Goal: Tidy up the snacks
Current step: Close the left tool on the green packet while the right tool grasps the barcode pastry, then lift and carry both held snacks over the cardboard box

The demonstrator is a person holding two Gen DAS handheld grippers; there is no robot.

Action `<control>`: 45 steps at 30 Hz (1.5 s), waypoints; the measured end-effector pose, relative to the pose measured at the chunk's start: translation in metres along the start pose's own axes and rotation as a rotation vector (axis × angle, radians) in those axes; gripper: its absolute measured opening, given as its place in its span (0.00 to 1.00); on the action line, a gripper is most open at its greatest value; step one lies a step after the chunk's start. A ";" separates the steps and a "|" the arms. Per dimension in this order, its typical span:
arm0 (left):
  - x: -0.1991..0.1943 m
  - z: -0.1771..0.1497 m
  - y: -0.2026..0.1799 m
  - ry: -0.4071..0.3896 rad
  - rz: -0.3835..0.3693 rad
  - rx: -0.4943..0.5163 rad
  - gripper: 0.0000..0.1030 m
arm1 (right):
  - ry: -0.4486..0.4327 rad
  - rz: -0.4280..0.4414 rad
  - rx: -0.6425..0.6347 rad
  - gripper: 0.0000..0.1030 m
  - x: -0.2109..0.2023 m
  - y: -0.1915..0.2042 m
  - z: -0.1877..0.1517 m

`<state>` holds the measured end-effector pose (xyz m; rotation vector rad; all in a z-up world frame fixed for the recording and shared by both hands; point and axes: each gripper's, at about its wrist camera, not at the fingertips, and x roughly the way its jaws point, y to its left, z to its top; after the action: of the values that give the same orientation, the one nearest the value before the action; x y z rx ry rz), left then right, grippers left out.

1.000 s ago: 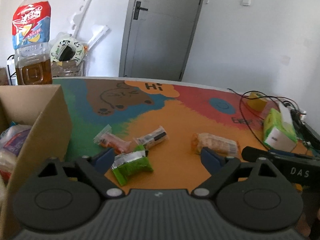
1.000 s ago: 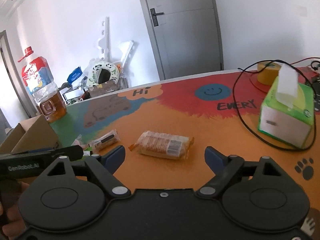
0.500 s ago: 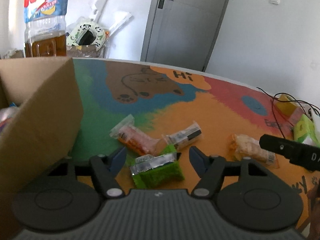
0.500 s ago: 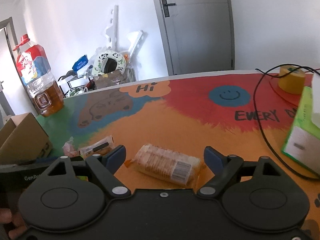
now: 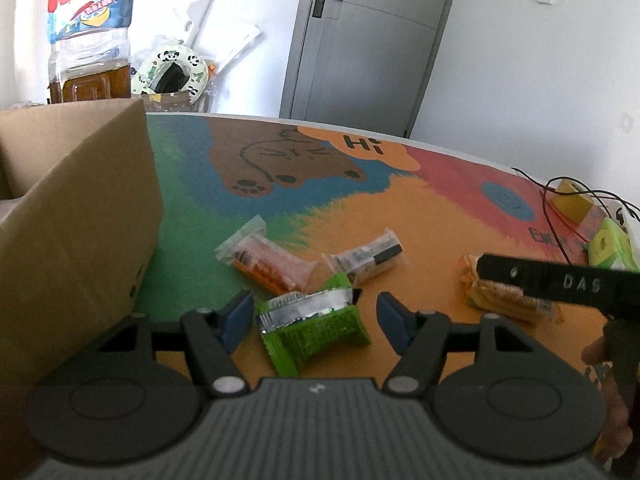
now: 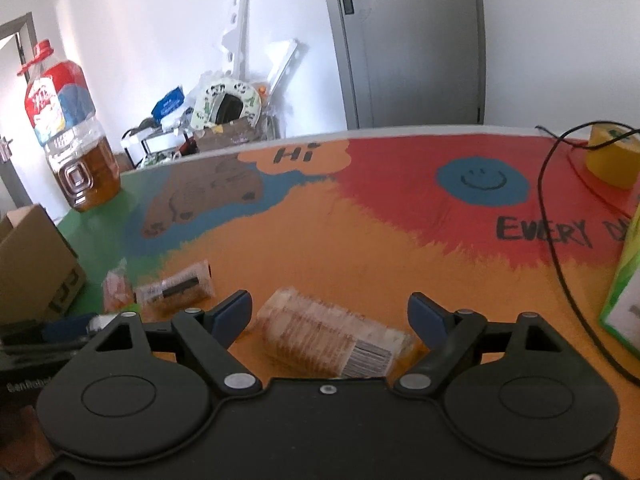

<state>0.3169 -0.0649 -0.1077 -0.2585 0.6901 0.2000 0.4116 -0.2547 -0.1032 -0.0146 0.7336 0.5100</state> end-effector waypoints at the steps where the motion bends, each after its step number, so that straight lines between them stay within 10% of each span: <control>1: 0.000 0.000 0.000 0.000 0.002 -0.001 0.54 | 0.007 0.001 -0.002 0.82 0.000 0.000 -0.001; 10: -0.009 -0.005 0.003 0.000 -0.052 -0.019 0.39 | 0.054 -0.014 -0.078 0.65 -0.016 0.015 -0.018; 16: -0.019 -0.013 0.001 0.005 -0.059 -0.011 0.38 | 0.057 -0.022 -0.082 0.36 -0.030 0.021 -0.027; 45: -0.113 -0.010 0.015 -0.119 -0.091 -0.015 0.36 | -0.070 0.001 -0.035 0.36 -0.104 0.073 -0.044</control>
<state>0.2220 -0.0644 -0.0441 -0.2898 0.5582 0.1322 0.2863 -0.2448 -0.0574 -0.0287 0.6560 0.5213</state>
